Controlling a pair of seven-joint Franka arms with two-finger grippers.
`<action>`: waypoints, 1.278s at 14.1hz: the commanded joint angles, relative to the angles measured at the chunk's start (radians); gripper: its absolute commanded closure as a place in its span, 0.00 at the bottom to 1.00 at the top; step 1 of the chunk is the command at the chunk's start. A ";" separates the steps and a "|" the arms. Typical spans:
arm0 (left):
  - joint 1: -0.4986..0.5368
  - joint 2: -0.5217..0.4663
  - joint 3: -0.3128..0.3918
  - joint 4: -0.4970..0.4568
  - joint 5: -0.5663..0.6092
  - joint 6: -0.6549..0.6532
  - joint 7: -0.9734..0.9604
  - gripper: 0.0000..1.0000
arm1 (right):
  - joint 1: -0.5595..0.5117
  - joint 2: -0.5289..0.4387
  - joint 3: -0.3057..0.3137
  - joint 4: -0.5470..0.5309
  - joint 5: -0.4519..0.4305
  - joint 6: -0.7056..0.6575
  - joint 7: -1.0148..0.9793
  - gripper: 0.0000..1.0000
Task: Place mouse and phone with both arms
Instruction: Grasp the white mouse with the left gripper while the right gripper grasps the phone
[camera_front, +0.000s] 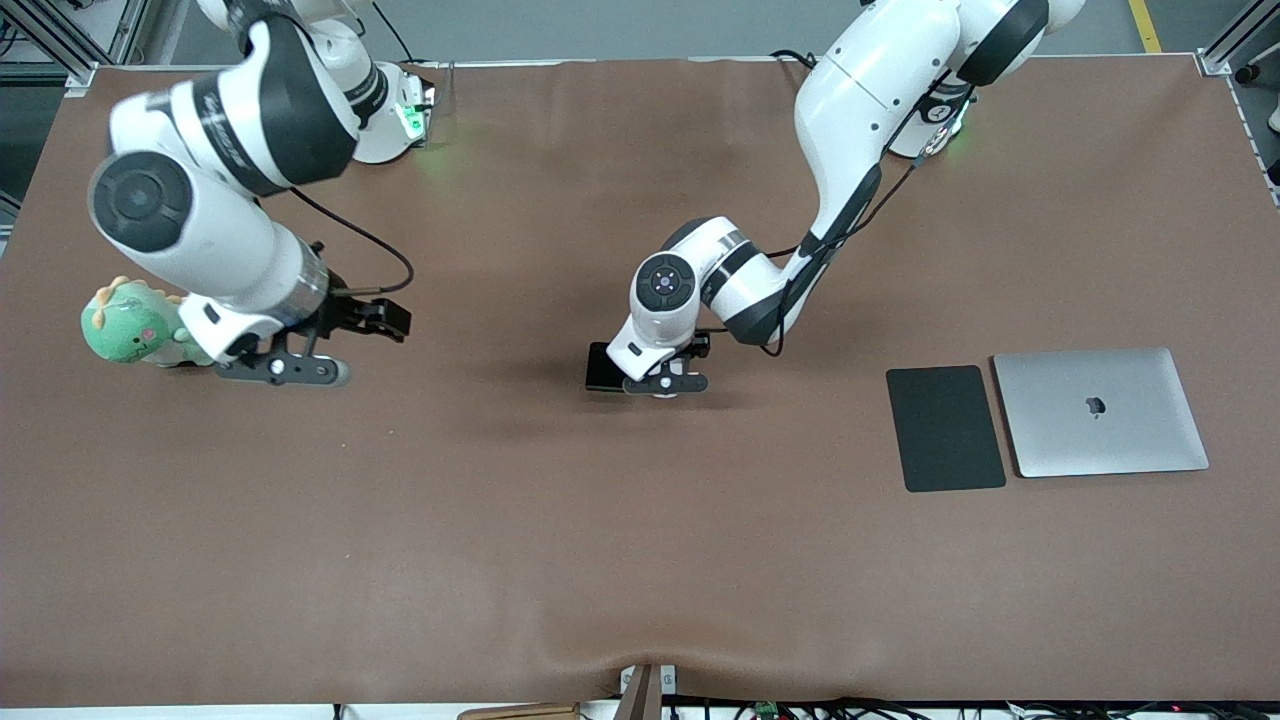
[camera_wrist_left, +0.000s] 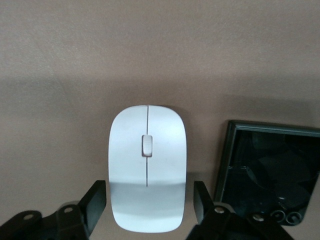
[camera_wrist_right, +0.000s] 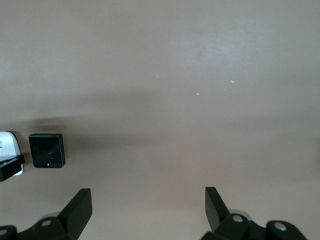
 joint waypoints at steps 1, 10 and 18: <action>-0.011 0.025 0.007 0.028 0.031 0.026 -0.030 0.29 | 0.044 0.022 -0.007 -0.064 0.006 0.122 0.003 0.00; 0.007 0.002 0.009 0.025 0.057 0.028 -0.021 0.59 | 0.117 0.187 -0.007 -0.078 0.005 0.300 0.003 0.00; 0.163 -0.174 0.004 -0.020 0.066 -0.078 0.080 0.59 | 0.202 0.318 -0.007 -0.073 0.006 0.507 0.016 0.00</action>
